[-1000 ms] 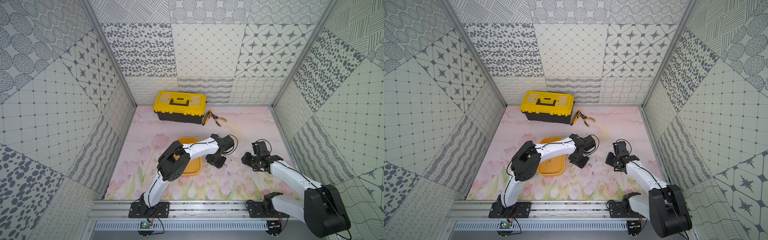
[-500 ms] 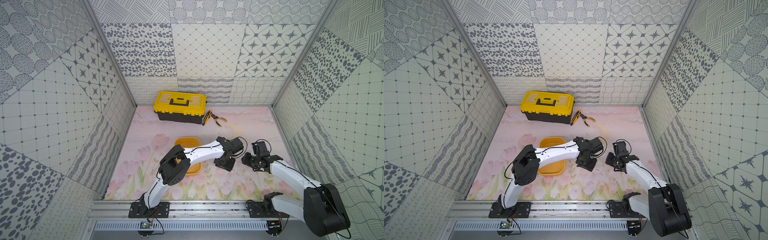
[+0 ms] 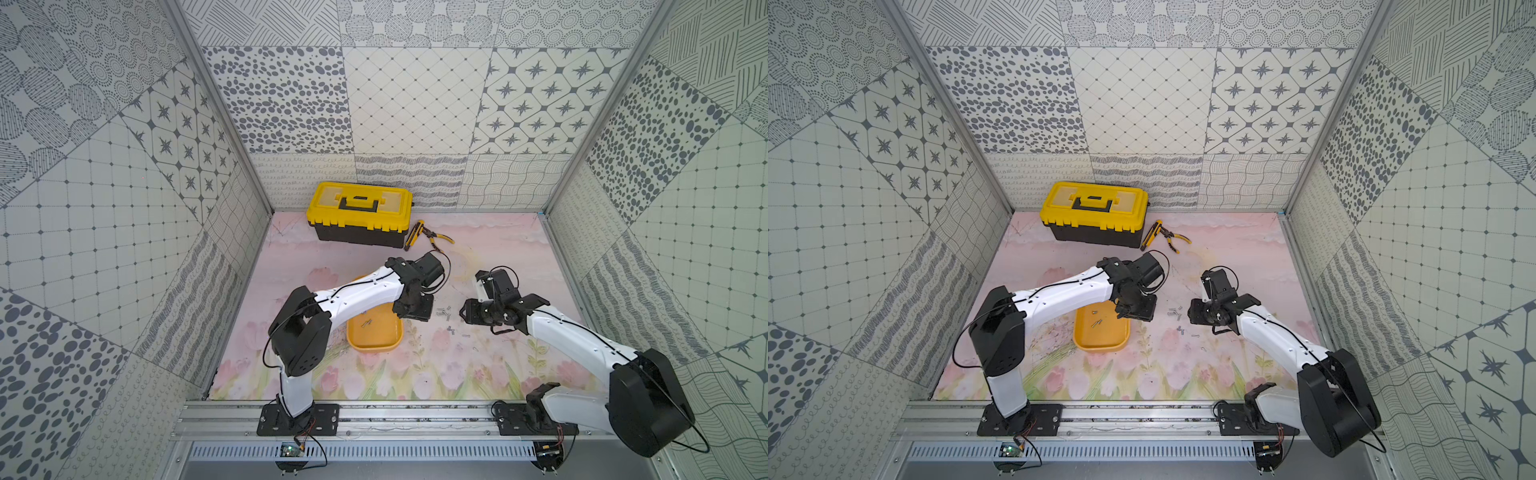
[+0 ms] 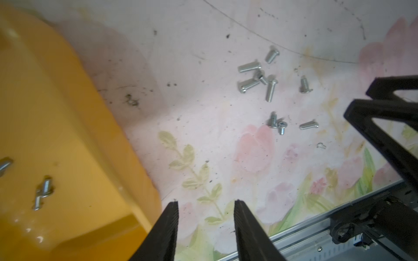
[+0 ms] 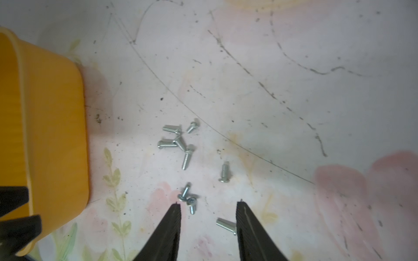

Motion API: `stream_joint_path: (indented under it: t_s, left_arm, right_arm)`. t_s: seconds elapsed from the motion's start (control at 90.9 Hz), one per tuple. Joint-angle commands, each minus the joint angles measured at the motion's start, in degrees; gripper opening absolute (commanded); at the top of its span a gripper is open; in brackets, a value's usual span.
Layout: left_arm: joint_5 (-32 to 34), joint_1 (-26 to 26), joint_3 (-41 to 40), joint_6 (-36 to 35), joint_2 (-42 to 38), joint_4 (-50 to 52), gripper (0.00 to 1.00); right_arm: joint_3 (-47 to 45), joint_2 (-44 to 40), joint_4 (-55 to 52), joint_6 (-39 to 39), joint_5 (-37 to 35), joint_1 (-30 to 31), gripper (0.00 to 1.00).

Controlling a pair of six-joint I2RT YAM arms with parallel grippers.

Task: Put the screws on the desktop into the storage box
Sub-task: Adjust the screw at the center of the board, then pick up the screw from the center of the board.

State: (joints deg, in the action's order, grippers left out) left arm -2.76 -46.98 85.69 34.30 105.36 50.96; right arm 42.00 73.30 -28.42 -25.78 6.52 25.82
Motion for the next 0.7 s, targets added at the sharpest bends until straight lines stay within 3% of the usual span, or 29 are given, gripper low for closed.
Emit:
stream_joint_path:
  t_s: [0.0,0.132,0.264,0.451,0.693]
  left_arm:
    - [-5.2,5.0,-7.0,-2.8,-7.3,-3.2,0.45]
    - [-9.1,4.6,-6.0,-4.6,-5.4,-4.3,0.46]
    - [-8.1,2.5,2.1,-9.1,1.8,-2.9,0.46]
    - [-3.3,-1.0,18.1,-16.6,14.7,4.0,0.45]
    - [-3.8,-2.9,26.6,-24.9,23.8,5.7,0.43]
  right_arm:
    - [2.5,2.7,-3.1,3.3,-2.5,1.2,0.45]
    - [2.2,2.5,-1.7,2.0,-5.0,1.3,0.45]
    - [-0.6,1.0,0.5,1.3,-9.1,0.6,0.44]
    - [-6.0,-1.1,4.7,-0.5,-6.8,-3.7,0.43]
    - [-6.2,0.9,5.6,-1.4,-5.4,-6.4,0.43]
